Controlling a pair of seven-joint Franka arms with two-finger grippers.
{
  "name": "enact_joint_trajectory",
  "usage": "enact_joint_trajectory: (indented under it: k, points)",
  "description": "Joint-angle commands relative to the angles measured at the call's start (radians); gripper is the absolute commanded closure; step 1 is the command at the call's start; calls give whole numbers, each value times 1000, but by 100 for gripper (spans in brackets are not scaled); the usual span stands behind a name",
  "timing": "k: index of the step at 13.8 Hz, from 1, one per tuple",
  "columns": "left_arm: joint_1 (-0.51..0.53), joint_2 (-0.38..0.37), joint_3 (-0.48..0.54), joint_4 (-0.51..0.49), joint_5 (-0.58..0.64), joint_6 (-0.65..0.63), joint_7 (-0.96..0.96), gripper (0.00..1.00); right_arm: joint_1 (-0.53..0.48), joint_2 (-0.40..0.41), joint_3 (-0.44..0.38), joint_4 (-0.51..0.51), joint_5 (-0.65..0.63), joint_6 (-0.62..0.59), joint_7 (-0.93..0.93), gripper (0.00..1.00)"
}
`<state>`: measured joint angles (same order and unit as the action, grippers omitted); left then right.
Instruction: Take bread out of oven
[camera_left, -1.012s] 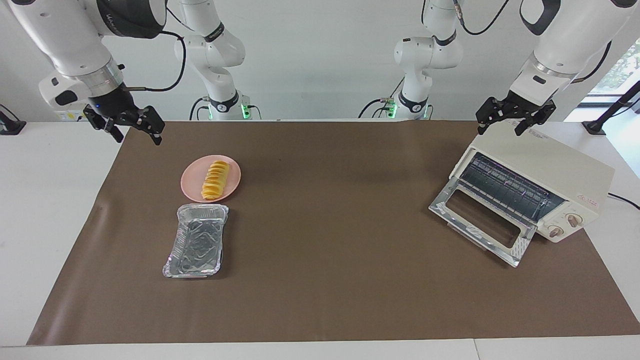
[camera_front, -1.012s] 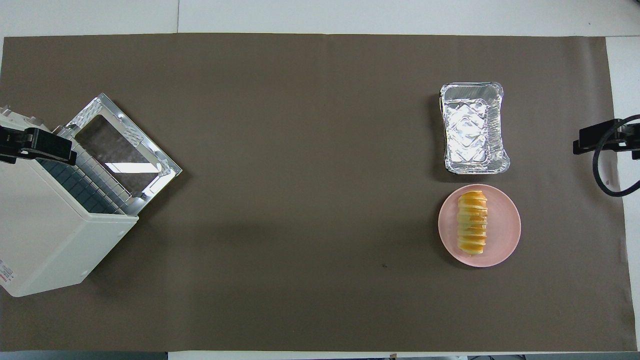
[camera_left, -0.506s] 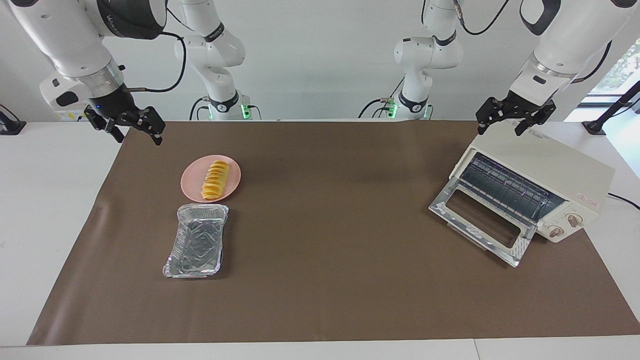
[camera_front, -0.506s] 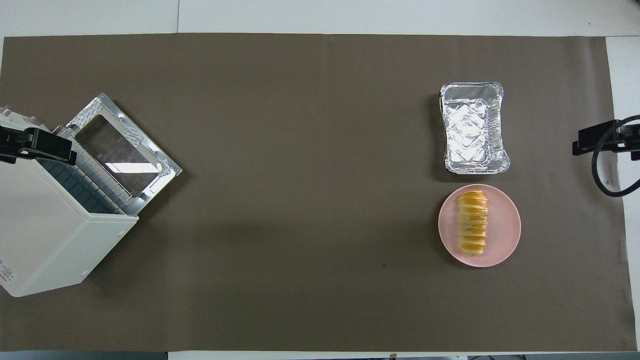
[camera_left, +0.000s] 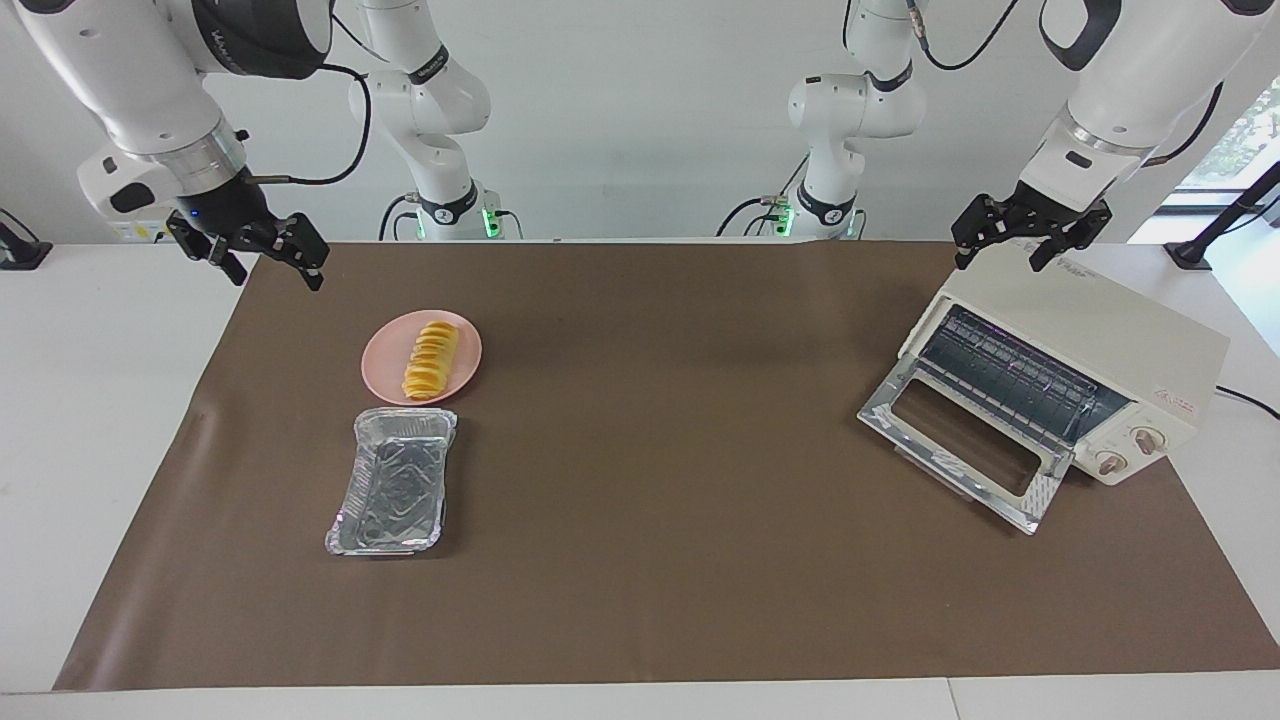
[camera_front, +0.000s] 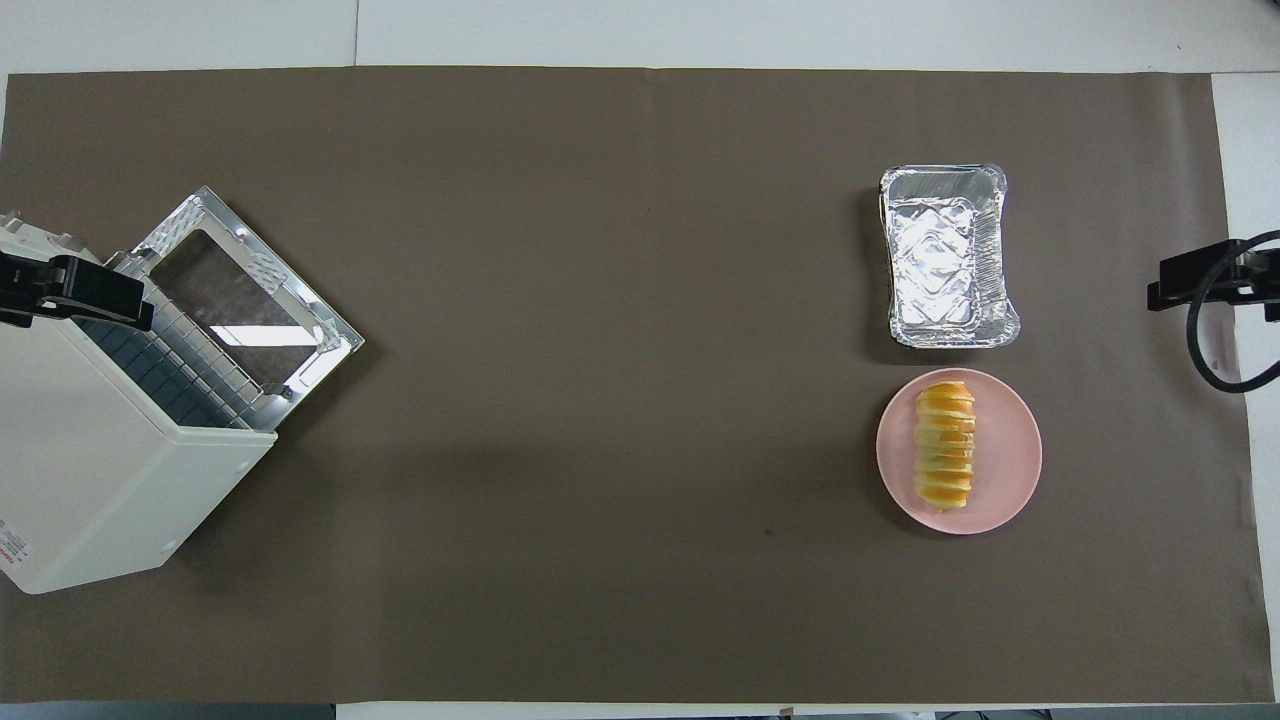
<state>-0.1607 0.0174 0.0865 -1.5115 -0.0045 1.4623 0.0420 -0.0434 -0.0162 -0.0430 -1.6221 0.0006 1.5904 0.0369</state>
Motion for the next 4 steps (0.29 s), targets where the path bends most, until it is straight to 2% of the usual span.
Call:
enact_joint_trajectory:
  k: [1, 4]
  points:
    - [9, -5, -2, -12, -8, 6, 6, 0, -7, -8, 3, -12, -13, -10, 12, 0]
    - [9, -5, -2, -12, -8, 6, 6, 0, -7, -18, 5, -27, -11, -10, 18, 0]
